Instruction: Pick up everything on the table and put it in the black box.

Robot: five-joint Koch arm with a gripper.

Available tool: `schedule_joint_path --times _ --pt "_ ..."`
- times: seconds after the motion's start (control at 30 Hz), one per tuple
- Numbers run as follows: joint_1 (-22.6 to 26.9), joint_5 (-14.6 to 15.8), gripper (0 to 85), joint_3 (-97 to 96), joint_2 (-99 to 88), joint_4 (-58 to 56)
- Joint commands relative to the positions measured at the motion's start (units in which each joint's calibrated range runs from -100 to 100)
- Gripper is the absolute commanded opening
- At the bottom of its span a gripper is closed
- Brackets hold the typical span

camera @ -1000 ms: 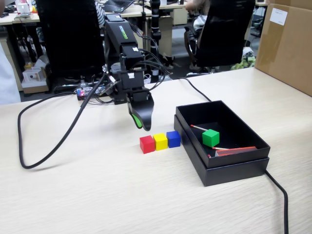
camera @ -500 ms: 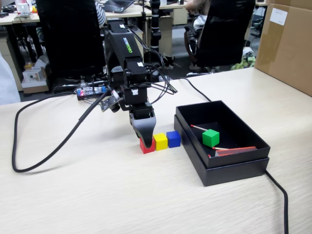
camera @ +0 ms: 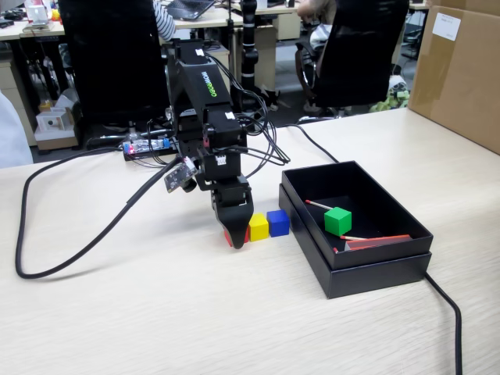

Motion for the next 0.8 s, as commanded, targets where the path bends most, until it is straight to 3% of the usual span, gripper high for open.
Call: schedule_joint_path --times 0.0,0.03,0.37,0.5,0.6,0.77 --pt "-0.15 0.34 19.7 4.47 -0.55 -0.51" --pt "-0.24 0.34 16.6 4.83 -0.67 -0.51" --pt "-1.12 -1.17 16.2 5.55 -18.80 -3.62" --pt "4.44 -0.44 16.4 13.90 -27.86 -6.30" --pt "10.94 2.34 16.5 28.22 -20.06 -11.83" --pt "14.21 3.52 16.5 31.94 -10.30 -11.83"
